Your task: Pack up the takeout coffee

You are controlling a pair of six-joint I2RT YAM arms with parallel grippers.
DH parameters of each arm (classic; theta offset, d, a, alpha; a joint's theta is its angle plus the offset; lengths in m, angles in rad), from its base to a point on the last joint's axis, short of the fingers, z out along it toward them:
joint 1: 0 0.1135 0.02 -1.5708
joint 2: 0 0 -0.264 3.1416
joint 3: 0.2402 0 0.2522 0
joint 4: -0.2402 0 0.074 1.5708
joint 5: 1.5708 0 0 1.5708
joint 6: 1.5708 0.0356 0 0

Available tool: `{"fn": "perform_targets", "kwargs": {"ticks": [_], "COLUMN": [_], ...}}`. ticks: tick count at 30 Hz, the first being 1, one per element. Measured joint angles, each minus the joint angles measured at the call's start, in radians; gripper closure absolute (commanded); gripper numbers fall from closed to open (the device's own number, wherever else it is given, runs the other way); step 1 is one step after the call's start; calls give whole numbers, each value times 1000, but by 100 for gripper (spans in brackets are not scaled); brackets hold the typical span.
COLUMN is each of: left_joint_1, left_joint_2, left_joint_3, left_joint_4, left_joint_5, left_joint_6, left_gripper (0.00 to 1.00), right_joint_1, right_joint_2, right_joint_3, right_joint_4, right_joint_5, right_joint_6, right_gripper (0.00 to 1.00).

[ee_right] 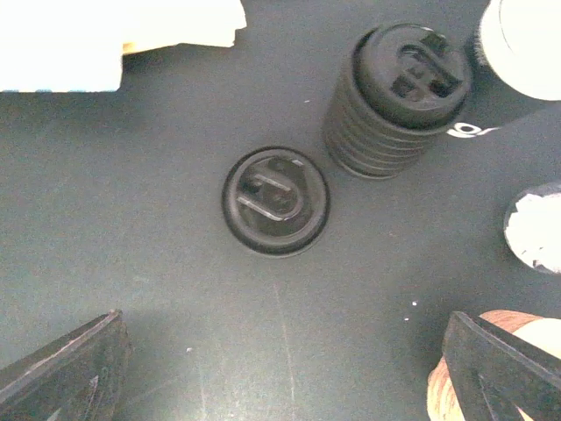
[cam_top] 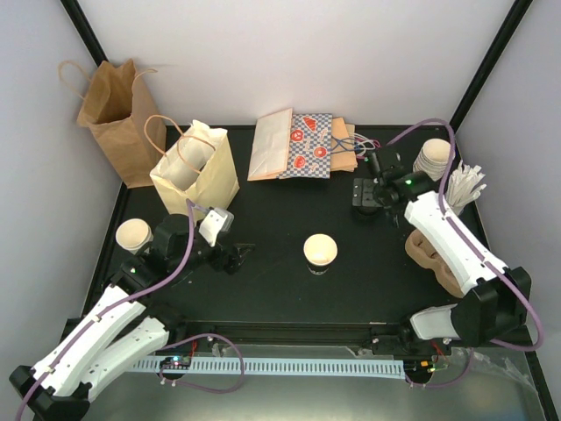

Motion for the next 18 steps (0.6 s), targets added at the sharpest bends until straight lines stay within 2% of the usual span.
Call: {"fn": "perform_targets", "kwargs": {"ticks": [6, 11, 18], "left_joint_1": [-1, -7, -13], "left_joint_2": [0, 0, 0], "left_joint_3": [0, 0, 0], "left_joint_4": [0, 0, 0], "left_joint_5": [0, -2, -7], "left_joint_6": [0, 0, 0], "left_gripper": [1, 1, 1], "right_joint_1": [-154, -194, -257], "right_joint_2": [69, 206, 309], "right_joint_3": [80, 188, 225], "right_joint_4": [-11, -17, -16], "right_joint_5": [-46, -46, -17], "right_joint_6": [18, 31, 93], "right_gripper": [0, 0, 5]}}
